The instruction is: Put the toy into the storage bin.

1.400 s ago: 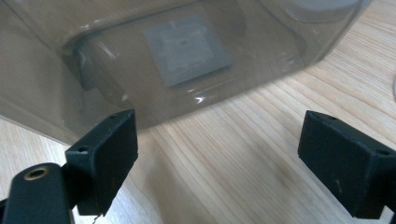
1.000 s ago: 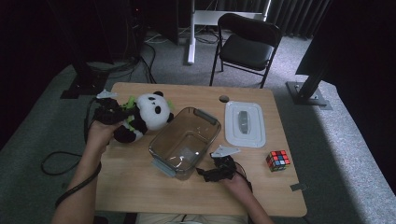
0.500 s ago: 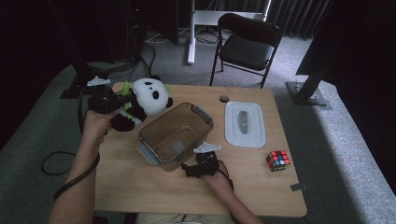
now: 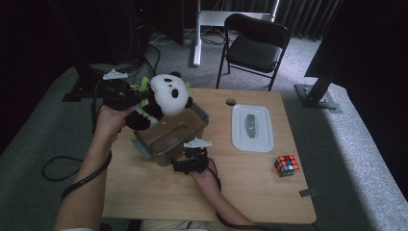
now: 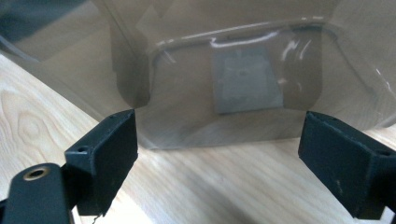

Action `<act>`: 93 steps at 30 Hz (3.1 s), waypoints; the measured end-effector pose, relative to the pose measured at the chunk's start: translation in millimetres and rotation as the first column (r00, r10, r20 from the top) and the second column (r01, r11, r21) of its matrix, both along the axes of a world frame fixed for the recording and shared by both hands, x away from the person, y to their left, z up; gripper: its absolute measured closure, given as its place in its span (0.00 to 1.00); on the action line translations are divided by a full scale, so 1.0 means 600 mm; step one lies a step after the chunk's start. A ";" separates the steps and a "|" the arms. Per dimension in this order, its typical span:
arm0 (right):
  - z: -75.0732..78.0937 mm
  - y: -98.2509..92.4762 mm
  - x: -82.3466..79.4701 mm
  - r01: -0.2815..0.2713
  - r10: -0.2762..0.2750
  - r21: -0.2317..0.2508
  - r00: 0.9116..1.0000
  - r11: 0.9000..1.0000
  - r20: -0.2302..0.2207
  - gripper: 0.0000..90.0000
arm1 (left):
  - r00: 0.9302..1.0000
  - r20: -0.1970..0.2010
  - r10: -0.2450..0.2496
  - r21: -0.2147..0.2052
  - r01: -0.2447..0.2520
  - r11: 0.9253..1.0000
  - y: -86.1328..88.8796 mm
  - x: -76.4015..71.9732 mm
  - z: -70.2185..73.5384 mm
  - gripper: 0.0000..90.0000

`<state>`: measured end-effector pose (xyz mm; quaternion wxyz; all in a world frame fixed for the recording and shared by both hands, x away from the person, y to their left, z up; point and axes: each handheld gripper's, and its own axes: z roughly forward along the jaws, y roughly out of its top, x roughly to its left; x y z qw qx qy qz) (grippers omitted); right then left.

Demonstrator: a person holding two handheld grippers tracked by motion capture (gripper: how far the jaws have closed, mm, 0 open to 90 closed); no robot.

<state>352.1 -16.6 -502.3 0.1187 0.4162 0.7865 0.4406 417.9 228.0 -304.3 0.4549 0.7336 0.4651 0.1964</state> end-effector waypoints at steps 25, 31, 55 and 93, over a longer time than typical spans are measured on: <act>0.004 -0.045 -0.003 -0.060 0.059 0.018 0.998 0.998 0.020 0.13 | 0.981 -0.122 -0.148 0.093 0.159 0.983 -0.059 -0.003 -0.064 0.68; 0.005 -0.083 -0.004 -0.042 0.042 0.035 0.999 0.998 0.007 0.13 | 0.979 -0.123 -0.164 0.101 0.177 0.979 -0.059 -0.007 -0.071 0.67; -0.010 -0.112 -0.001 -0.052 0.053 0.042 0.998 0.998 -0.021 0.13 | 0.943 -0.247 -0.224 0.193 0.274 0.942 -0.067 0.009 -0.149 0.55; -0.004 -0.142 0.009 -0.035 0.036 0.037 0.999 0.999 -0.023 0.13 | 0.962 -0.126 -0.242 0.174 0.262 0.949 -0.016 0.003 -0.120 0.11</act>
